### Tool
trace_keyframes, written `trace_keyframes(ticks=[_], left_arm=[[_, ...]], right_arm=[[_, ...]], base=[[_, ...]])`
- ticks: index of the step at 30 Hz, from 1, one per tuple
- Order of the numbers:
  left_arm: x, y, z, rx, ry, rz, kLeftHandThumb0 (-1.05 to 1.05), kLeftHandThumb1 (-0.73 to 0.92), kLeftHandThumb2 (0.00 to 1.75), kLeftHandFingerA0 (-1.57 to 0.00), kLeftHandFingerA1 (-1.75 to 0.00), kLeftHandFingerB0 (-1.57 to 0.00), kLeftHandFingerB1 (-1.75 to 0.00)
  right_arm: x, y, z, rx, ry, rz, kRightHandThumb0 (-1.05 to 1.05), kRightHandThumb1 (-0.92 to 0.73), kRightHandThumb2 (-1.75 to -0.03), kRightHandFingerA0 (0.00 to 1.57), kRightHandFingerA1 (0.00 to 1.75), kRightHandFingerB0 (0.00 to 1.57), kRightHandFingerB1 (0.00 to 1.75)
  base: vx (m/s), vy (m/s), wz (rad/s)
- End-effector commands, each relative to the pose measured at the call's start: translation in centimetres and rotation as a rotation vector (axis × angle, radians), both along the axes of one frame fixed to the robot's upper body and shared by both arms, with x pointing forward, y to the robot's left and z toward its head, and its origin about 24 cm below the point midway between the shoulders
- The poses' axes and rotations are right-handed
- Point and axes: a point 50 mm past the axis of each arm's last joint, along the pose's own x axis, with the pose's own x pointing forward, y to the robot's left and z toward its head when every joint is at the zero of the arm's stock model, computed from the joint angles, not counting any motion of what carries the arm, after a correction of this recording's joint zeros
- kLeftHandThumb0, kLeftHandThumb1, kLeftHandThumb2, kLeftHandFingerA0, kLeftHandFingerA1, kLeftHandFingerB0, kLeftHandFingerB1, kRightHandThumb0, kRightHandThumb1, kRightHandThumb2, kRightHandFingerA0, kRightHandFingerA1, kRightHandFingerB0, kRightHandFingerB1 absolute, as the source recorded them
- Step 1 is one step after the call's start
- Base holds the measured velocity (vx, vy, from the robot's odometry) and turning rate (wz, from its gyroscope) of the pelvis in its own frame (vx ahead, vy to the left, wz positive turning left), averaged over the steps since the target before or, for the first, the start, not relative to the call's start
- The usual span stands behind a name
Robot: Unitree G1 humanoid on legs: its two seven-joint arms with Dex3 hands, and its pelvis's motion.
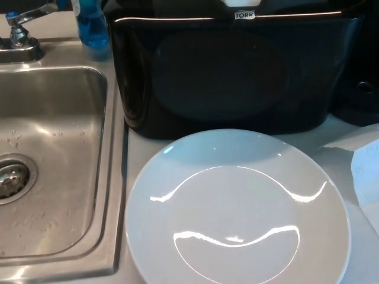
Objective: Walk towards the tissue paper container and pull out a piece of tissue paper and use it to wipe the plate
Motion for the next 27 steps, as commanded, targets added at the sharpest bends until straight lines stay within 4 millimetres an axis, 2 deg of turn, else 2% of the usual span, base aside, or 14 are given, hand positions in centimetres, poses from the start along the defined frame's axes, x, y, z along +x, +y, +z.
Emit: trace_keyframes(ticks=[1,3,4,7,10,11,13,16,17,19,20,24,25,27], left_arm=[[-1.2,1.6,1.0,0.055,0.000,-0.019,-0.20,0.67,0.58,-0.89,-0.86,-0.79,-0.68],[-1.3,1.5,1.0,0.056,-0.002,-0.028,-0.20,0.66,0.60,-0.92,-0.89,-0.80,-0.69],[-1.2,1.4,1.0,0.056,-0.003,-0.033,-0.17,0.67,0.60,-0.91,-0.89,-0.81,-0.69],[-1.2,1.3,0.9,0.048,-0.003,-0.031,-0.16,0.67,0.63,-0.90,-0.91,-0.81,-0.70],[-1.2,1.3,0.8,0.045,-0.004,-0.029,-0.16,0.67,0.63,-0.90,-0.91,-0.81,-0.70],[-1.3,1.3,0.8,0.046,0.003,-0.019,-0.03,0.61,0.83,-0.90,-0.96,-0.84,-0.74],[-1.6,1.4,0.8,0.045,0.015,-0.001,0.06,0.58,0.93,-0.91,-0.96,-0.84,-0.76],[-1.6,1.4,0.8,0.044,0.016,0.001,0.06,0.58,0.93,-0.91,-0.96,-0.84,-0.76],[-1.8,1.3,1.0,0.052,0.012,0.003,0.01,0.54,1.12,-0.94,-0.98,-0.84,-0.87],[-1.9,1.3,1.0,0.056,0.010,0.005,0.01,0.54,1.12,-0.94,-0.98,-0.84,-0.87],[-2.0,1.4,1.1,0.061,0.015,0.009,0.03,0.55,1.14,-0.94,-0.99,-0.85,-0.88],[-1.9,1.5,1.1,0.064,0.016,0.009,0.03,0.55,1.14,-0.94,-0.99,-0.85,-0.88],[-2.1,1.4,1.1,0.059,0.016,0.049,-0.07,0.64,0.93,-0.94,-1.11,-0.88,-0.83],[-2.2,1.3,1.1,0.056,0.016,0.066,-0.07,0.64,0.93,-0.94,-1.11,-0.88,-0.83]], right_arm=[[-23.3,-12.2,4.6,1.244,-0.107,-0.376,-0.68,-0.37,-0.70,0.00,0.00,0.00,0.00],[-24.8,-13.4,4.3,1.312,-0.106,-0.488,-0.53,-0.30,-0.70,0.00,0.21,0.00,0.13],[-26.0,-14.4,3.9,1.333,-0.152,-0.575,-0.37,-0.48,-0.64,0.00,0.06,0.00,0.15],[-27.8,-16.1,2.5,1.378,-0.300,-0.749,-0.43,-0.61,-0.58,0.00,0.24,0.05,0.24],[-28.7,-16.9,1.6,1.409,-0.383,-0.857,-0.43,-0.61,-0.58,0.00,0.24,0.05,0.24],[-29.9,-18.3,-0.6,1.414,-0.538,-0.954,-0.43,-0.66,-0.74,0.20,0.36,0.18,0.34],[-32.2,-20.2,-5.7,1.348,-0.831,-1.140,-0.33,-0.72,-0.72,0.29,0.36,0.26,0.35],[-32.4,-20.4,-6.3,1.333,-0.863,-1.148,-0.33,-0.72,-0.72,0.29,0.36,0.26,0.35],[-34.2,-20.1,-10.9,1.177,-1.166,-1.227,-0.07,-0.65,-0.99,0.72,0.44,0.66,0.45],[-34.8,-19.6,-13.0,1.107,-1.283,-1.250,-0.07,-0.65,-0.99,0.72,0.44,0.66,0.45],[-35.8,-19.1,-15.0,1.121,-1.370,-1.270,-0.15,-0.67,-0.82,0.89,0.55,0.72,0.55],[-36.3,-18.8,-16.1,1.123,-1.413,-1.275,-0.15,-0.67,-0.82,0.89,0.55,0.72,0.55],[-37.7,-17.5,-20.1,1.161,-1.484,-1.407,-0.22,-0.72,-0.69,0.93,0.73,0.76,0.56],[-38.3,-16.7,-21.9,1.172,-1.514,-1.465,-0.22,-0.72,-0.69,0.93,0.73,0.76,0.56]], base=[[0.00,0.000,0.00],[0.00,0.000,0.00],[0.00,0.000,0.00],[0.00,0.000,0.00],[0.00,0.000,0.00],[0.00,0.000,0.00],[0.00,0.000,0.00],[0.00,0.000,0.00],[0.00,0.000,0.00],[0.00,0.000,0.00],[0.00,0.000,0.00],[0.00,0.000,0.00],[0.00,0.000,0.00],[0.00,0.000,0.00]])
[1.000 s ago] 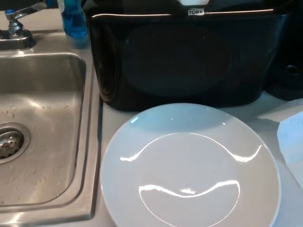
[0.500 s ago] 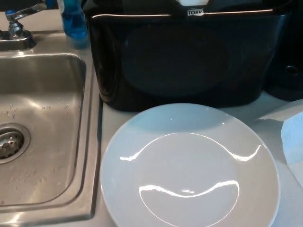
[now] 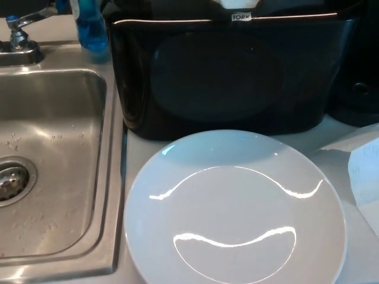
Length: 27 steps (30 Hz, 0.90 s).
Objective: Walk towards the tissue paper container and pull out a piece of tissue paper and use it to wipe the plate
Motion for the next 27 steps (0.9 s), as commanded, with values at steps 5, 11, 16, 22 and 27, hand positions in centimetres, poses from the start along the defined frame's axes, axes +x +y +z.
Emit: trace_keyframes(ticks=[5,11,16,22,27], left_arm=[[-0.8,1.7,0.9,0.068,0.015,0.046,-0.11,0.65,0.82,-0.89,-1.13,-0.86,-0.84],[-0.9,1.8,0.5,0.049,0.028,0.081,-0.10,0.64,0.74,-0.88,-1.01,-0.84,-0.75],[-0.4,2.3,0.2,0.033,0.042,0.137,-0.07,0.60,0.78,-0.89,-1.07,-0.83,-0.77],[-0.2,2.3,0.4,0.052,0.072,0.075,-0.20,0.66,0.63,-0.83,-0.98,-0.79,-0.72],[-0.4,2.8,0.2,0.045,0.077,0.116,-0.17,0.65,0.69,-0.85,-1.00,-0.80,-0.72]], right_arm=[[-19.9,3.5,-19.3,0.244,-1.001,-1.380,-0.29,-0.65,-0.59,0.72,0.49,0.72,0.49],[-17.6,7.0,-25.2,0.453,-0.991,-1.578,-0.15,-0.64,-0.59,0.62,0.49,0.78,0.51],[-13.4,12.7,-31.0,0.708,-0.628,-1.573,-0.41,-0.75,-0.62,0.80,0.73,0.74,0.49],[-9.0,16.9,-32.5,0.868,-0.549,-1.418,-0.25,-0.66,-0.59,0.83,0.79,0.65,0.46],[-8.4,17.9,-32.7,0.859,-0.414,-1.284,-0.23,-0.65,-0.59,0.75,0.71,0.62,0.47]], base=[[0.00,0.000,0.00],[0.00,0.000,0.00],[0.00,0.000,0.00],[0.00,0.000,0.00],[0.00,0.000,0.00]])
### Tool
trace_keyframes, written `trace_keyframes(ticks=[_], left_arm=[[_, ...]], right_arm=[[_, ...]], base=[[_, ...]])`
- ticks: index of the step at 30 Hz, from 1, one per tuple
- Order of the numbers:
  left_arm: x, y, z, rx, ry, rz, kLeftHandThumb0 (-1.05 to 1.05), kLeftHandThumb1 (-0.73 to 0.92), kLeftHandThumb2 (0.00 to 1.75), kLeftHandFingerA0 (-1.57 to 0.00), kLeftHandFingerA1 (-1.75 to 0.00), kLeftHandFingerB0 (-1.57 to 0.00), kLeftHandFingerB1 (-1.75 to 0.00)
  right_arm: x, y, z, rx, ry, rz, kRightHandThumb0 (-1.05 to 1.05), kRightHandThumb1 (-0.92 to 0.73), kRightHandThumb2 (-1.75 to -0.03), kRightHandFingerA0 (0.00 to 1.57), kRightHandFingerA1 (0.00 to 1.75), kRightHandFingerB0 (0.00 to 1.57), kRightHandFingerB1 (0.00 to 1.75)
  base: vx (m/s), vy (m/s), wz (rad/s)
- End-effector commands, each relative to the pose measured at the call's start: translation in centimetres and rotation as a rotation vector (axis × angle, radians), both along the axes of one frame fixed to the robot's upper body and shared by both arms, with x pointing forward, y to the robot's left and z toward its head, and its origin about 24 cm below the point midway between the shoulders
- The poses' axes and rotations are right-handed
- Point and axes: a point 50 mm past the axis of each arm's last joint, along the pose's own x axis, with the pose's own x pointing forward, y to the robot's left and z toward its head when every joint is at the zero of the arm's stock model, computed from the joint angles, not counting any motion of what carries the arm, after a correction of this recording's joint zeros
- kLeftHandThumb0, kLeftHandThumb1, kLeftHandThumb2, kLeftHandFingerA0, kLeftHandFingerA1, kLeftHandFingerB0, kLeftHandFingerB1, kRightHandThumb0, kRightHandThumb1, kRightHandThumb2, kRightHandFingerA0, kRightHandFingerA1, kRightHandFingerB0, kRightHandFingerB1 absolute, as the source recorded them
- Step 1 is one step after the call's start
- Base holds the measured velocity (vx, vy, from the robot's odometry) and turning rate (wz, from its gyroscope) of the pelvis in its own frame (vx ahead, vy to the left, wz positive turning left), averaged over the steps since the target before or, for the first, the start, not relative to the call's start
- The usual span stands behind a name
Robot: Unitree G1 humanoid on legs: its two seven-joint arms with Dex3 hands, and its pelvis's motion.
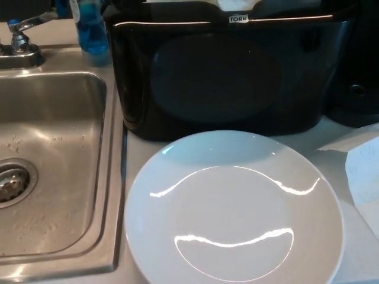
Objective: Walk towards the tissue paper container and pull out a piece of tissue paper and use it to wipe the plate
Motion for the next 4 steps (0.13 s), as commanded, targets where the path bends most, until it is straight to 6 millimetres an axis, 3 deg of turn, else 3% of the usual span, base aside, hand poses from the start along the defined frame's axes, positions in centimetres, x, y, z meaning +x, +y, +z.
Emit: trace_keyframes(ticks=[1,4], left_arm=[[-0.66,2.35,0.19,0.035,0.077,0.097,-0.15,0.64,0.69,-0.85,-0.99,-0.80,-0.73],[-0.58,2.36,0.16,0.036,0.081,0.073,-0.21,0.62,0.65,-0.85,-1.03,-0.77,-0.74]], right_arm=[[2.17,6.61,-3.92,0.089,0.127,-0.177,-0.24,-0.64,-0.59,0.73,0.74,0.60,0.49],[1.54,7.01,-4.06,0.092,0.180,-0.029,-0.24,-0.63,-0.58,0.74,0.76,0.60,0.46]], base=[[0.00,0.000,0.00],[0.00,0.000,0.00]])
